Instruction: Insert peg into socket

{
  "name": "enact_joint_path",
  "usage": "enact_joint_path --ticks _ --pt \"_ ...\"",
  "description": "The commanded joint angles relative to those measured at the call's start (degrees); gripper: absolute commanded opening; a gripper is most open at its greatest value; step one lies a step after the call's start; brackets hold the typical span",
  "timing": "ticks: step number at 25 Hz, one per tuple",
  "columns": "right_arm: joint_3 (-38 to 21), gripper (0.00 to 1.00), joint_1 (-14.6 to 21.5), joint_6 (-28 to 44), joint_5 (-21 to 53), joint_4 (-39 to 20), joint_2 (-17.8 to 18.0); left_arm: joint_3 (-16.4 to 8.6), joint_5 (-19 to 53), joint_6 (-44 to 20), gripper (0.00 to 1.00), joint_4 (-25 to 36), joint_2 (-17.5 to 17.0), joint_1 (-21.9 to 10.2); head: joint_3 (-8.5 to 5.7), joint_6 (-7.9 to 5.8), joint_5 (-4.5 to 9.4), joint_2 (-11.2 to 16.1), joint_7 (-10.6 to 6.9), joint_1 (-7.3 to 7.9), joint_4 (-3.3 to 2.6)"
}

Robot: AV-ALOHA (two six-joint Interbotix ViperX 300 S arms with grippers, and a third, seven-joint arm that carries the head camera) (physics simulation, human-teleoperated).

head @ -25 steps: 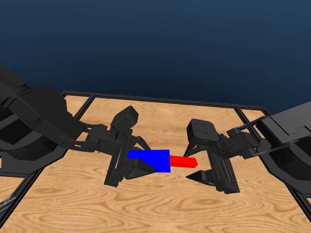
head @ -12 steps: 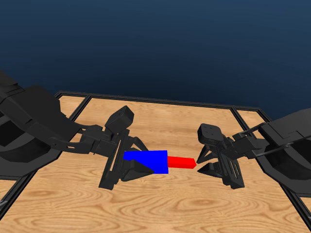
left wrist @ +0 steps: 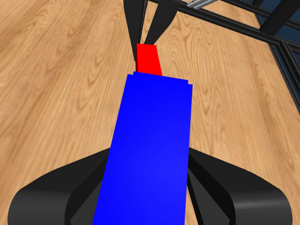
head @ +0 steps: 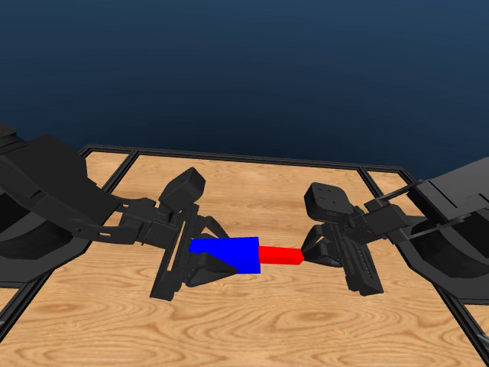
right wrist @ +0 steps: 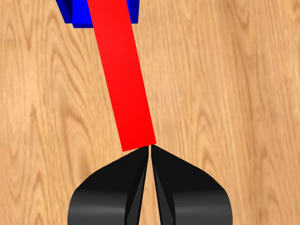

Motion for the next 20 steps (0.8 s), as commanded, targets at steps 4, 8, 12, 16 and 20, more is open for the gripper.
enact_joint_path --ticks 4,8,12,16,20 --pt "-6.7 0.0 0.2 -2.6 -2.0 -0.3 1.7 -1.8 -2.0 0.0 0.0 0.2 -1.2 0.0 -0.61 0.2 -0.51 -0.8 -0.03 -0.18 0.03" --pt "-10.3 0.0 0.1 -4.2 -2.9 -0.2 4.5 -1.3 -2.1 -0.2 0.0 0.1 -0.7 -0.1 -0.61 0.29 -0.42 -0.8 0.03 -0.27 0.03" --pt "-12.5 0.0 0.1 -6.0 -4.1 0.6 6.2 -1.4 -1.8 -0.2 0.0 0.3 -0.7 -0.1 -0.6 0.35 -0.38 -0.8 0.07 -0.28 0.04" --pt "-14.2 0.0 0.4 -8.3 -4.8 1.5 7.5 -1.2 -2.4 -0.2 0.0 0.1 -1.3 -0.1 -0.61 0.46 -0.37 -0.7 0.15 -0.39 0.04" --pt "-14.0 0.0 0.0 -8.6 -3.5 1.6 8.0 -0.6 -2.1 -0.2 0.0 0.1 -1.0 -0.2 -0.68 0.59 -0.42 -0.7 0.23 -0.55 0.03"
